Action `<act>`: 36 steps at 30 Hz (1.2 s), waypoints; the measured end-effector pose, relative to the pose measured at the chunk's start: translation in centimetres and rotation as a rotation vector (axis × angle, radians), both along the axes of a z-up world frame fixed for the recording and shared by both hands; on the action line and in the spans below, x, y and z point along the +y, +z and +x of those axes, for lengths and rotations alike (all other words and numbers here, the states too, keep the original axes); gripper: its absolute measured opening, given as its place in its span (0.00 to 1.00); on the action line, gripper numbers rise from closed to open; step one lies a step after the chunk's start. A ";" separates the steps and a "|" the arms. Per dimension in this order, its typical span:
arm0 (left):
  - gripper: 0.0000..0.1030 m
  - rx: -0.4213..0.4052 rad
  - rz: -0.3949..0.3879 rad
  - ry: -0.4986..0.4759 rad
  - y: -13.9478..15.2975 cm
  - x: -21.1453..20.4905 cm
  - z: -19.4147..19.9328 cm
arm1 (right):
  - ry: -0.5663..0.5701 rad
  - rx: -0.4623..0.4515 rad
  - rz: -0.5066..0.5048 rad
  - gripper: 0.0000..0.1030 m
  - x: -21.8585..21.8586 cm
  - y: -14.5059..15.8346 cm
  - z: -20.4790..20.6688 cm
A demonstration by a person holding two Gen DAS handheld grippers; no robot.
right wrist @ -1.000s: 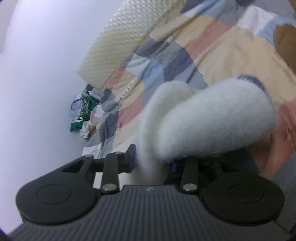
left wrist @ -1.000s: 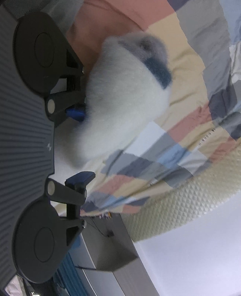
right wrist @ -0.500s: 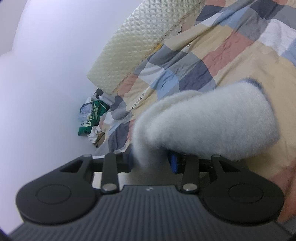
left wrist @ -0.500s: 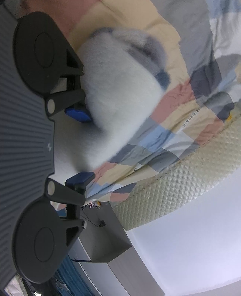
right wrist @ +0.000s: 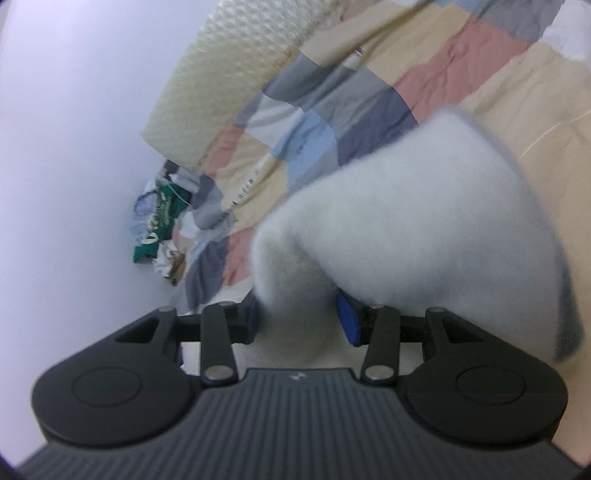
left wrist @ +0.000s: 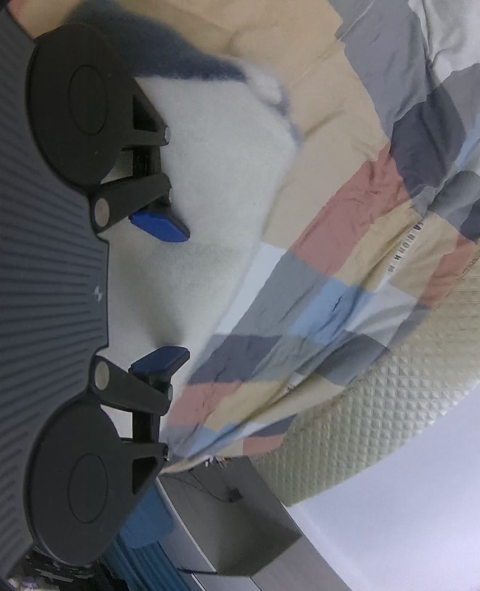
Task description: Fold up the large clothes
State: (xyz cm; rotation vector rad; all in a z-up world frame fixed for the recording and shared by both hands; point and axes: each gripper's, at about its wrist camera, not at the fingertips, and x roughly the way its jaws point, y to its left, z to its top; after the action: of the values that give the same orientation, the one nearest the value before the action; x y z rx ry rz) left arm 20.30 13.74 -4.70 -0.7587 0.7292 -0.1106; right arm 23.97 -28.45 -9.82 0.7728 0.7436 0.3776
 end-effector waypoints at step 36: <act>0.76 0.070 0.359 0.204 -0.7 4.3 -0.2 | -0.204 -0.099 -0.329 0.81 -5.0 0.3 2.1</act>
State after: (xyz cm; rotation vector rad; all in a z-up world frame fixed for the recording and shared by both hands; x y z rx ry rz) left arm 20.15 18.05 -5.44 -0.4905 0.7092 0.2286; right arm 26.03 -33.42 -9.56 0.5089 0.6079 0.1030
